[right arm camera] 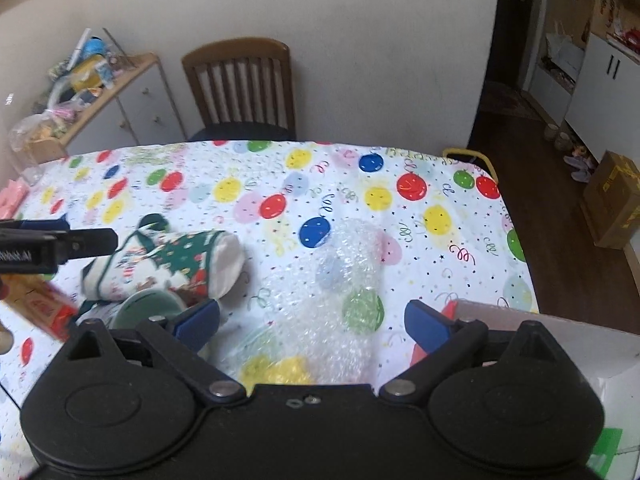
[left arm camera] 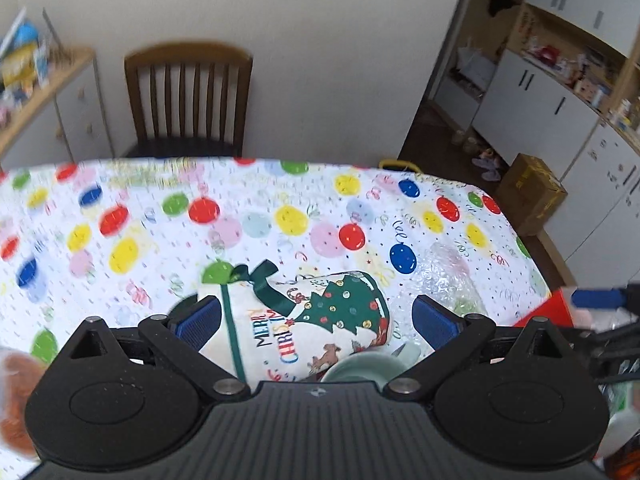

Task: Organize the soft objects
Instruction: 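Withdraw both tools from the box toward the items on the table, then grasp the bubble-wrap bag with the right tool while the left tool grasps the Christmas cloth bag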

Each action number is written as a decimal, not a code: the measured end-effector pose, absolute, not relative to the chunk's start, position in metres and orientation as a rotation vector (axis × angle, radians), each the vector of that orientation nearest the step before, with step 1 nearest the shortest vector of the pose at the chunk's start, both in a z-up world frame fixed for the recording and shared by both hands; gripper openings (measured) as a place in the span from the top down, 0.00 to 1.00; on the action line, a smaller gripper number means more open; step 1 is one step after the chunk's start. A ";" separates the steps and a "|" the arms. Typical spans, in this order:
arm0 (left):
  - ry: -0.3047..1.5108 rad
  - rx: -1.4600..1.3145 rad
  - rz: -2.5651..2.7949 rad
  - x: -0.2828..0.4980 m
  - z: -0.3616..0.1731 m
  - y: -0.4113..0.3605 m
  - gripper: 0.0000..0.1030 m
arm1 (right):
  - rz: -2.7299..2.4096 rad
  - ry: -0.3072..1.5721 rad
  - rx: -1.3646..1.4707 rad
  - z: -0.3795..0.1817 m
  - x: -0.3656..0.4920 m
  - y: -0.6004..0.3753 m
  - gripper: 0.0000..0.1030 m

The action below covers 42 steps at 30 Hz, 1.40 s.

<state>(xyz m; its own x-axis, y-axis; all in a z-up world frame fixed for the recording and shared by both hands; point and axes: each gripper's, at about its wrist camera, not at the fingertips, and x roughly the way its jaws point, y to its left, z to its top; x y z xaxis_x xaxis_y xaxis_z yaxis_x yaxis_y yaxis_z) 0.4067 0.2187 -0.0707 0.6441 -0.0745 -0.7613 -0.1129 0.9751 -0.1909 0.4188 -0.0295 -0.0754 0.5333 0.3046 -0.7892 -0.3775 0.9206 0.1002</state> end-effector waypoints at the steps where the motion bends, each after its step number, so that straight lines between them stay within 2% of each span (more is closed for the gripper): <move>1: 0.896 -0.247 0.039 0.414 -0.074 0.221 0.01 | 0.403 0.930 -0.084 -0.079 0.424 -0.028 0.04; 11: 1.048 -0.418 0.188 0.449 -0.123 0.253 0.01 | 0.375 0.998 -0.108 -0.112 0.459 -0.010 0.05; 20: 1.056 -0.448 0.180 0.456 -0.144 0.253 0.02 | 0.334 1.046 -0.147 -0.143 0.481 0.007 0.06; 21: 1.052 -0.443 0.180 0.456 -0.145 0.252 0.04 | 0.328 1.045 -0.165 -0.146 0.482 0.009 0.06; 23: 1.047 -0.433 0.180 0.456 -0.147 0.251 0.16 | 0.306 1.061 -0.178 -0.154 0.486 0.012 0.09; 24: 1.051 -0.433 0.173 0.457 -0.148 0.251 0.26 | 0.291 1.073 -0.182 -0.158 0.488 0.012 0.11; 26: 1.052 -0.425 0.172 0.456 -0.148 0.249 0.35 | 0.280 1.090 -0.193 -0.166 0.492 0.013 0.15; 27: 1.049 -0.413 0.178 0.456 -0.147 0.249 0.43 | 0.276 1.099 -0.195 -0.169 0.493 0.013 0.17; 28: 1.043 -0.398 0.181 0.456 -0.147 0.248 0.51 | 0.276 1.109 -0.193 -0.172 0.493 0.013 0.23; 29: 1.037 -0.388 0.180 0.456 -0.146 0.247 0.54 | 0.279 1.116 -0.192 -0.175 0.494 0.013 0.27; 31: 1.028 -0.383 0.178 0.455 -0.144 0.247 0.66 | 0.280 1.125 -0.188 -0.179 0.493 0.012 0.31; 36: 1.001 -0.389 0.176 0.452 -0.138 0.247 0.83 | 0.279 1.119 -0.188 -0.181 0.490 0.013 0.54; 41: 0.966 -0.397 0.184 0.445 -0.134 0.247 0.93 | 0.293 1.098 -0.195 -0.177 0.486 0.014 0.85; 42: 0.952 -0.400 0.184 0.444 -0.132 0.248 0.94 | 0.294 1.090 -0.189 -0.175 0.485 0.013 0.86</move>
<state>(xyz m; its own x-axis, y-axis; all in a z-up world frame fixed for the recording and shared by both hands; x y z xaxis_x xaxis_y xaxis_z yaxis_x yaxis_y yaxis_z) 0.4435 0.2476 -0.1325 0.5711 -0.0217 -0.8206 -0.3255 0.9117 -0.2507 0.4847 0.0133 -0.1747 0.4290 0.1412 -0.8922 -0.3260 0.9453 -0.0072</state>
